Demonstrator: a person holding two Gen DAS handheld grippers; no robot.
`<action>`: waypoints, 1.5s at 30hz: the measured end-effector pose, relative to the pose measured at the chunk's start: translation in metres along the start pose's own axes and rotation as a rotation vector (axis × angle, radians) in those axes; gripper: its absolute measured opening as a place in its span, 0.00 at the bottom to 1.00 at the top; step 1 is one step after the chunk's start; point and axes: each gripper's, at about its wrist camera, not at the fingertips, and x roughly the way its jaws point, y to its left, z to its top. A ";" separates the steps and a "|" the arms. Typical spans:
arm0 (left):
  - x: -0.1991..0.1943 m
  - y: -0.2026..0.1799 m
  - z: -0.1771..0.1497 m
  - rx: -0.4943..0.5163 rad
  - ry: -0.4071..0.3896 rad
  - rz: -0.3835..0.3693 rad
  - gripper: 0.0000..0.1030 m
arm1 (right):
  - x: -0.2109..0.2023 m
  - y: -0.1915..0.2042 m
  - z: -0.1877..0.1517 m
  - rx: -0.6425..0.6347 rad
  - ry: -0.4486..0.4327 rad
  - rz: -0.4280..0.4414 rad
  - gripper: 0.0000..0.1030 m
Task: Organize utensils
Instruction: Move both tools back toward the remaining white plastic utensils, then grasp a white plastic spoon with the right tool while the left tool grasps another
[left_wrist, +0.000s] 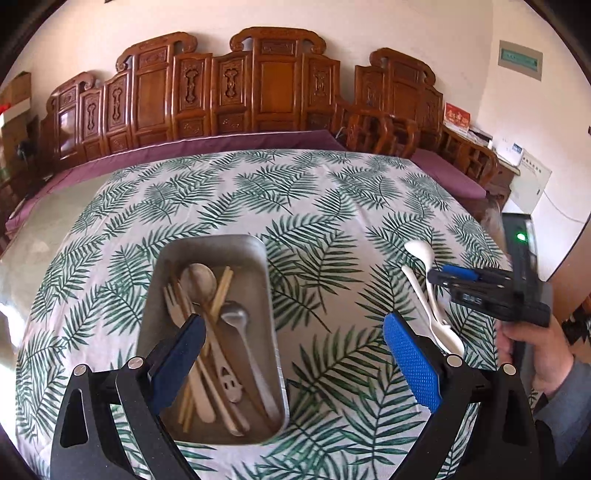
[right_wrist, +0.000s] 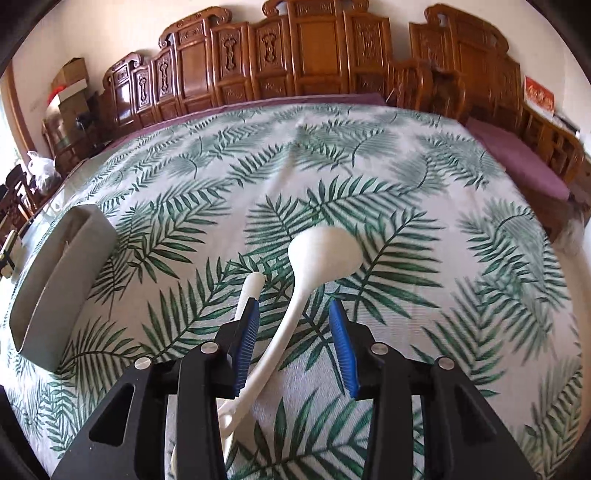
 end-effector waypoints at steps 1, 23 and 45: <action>0.001 -0.003 -0.001 0.000 0.005 -0.003 0.90 | 0.003 0.001 0.000 -0.004 0.006 -0.005 0.41; 0.050 -0.094 -0.015 0.072 0.142 -0.005 0.90 | -0.015 -0.040 -0.007 -0.051 0.019 0.008 0.04; 0.135 -0.166 0.000 0.153 0.287 -0.050 0.44 | -0.031 -0.083 -0.006 0.040 -0.007 0.083 0.04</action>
